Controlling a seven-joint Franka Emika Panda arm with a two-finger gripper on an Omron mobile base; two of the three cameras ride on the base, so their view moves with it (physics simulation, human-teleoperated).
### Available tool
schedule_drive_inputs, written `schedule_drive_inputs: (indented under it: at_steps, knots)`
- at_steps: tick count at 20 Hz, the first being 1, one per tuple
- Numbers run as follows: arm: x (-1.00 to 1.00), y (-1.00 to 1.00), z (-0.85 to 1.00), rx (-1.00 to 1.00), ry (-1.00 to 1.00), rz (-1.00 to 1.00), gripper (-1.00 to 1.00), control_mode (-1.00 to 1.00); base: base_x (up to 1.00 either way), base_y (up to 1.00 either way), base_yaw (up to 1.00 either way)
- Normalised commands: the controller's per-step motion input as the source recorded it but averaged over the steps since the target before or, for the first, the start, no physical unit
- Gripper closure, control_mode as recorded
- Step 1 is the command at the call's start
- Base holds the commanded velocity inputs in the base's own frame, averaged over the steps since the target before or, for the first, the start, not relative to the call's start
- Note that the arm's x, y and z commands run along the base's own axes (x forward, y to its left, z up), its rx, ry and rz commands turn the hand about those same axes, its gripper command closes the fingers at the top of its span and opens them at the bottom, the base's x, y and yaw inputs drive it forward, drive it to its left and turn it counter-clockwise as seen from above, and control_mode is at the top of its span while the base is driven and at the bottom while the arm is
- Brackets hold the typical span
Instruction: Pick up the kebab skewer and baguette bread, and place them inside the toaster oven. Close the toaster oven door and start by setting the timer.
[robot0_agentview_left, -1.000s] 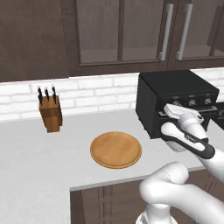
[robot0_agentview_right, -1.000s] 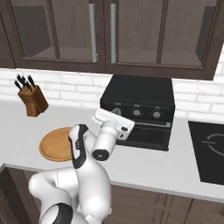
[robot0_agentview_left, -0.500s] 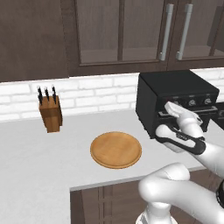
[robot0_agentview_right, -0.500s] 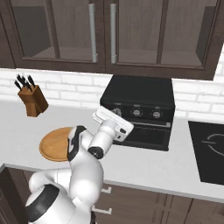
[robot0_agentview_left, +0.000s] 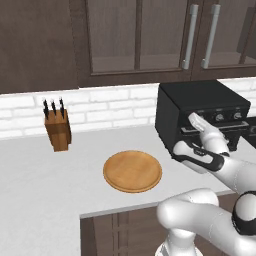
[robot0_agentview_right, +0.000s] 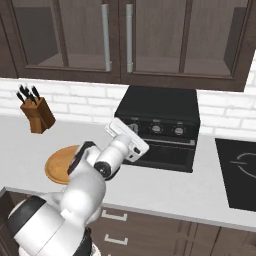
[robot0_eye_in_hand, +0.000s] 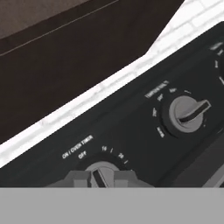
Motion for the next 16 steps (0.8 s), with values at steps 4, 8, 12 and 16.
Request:
schedule_drive_inputs:
  at_steps: [4,8,12,16]
  knots:
    - [-0.15,-0.01,0.00,0.15,0.00,-0.10,1.00,-1.00,0.00,0.00,0.00]
    - [-0.16,-0.20,0.00,0.15,0.01,-0.11,1.00,-1.00,0.00,0.00,0.00]
    - [-0.24,-0.40,0.00,0.16,0.04,-0.11,1.00,-1.00,0.00,0.00,0.00]
    - [-0.32,-0.36,-0.01,0.15,0.04,-0.10,1.00,-1.00,0.00,0.00,0.00]
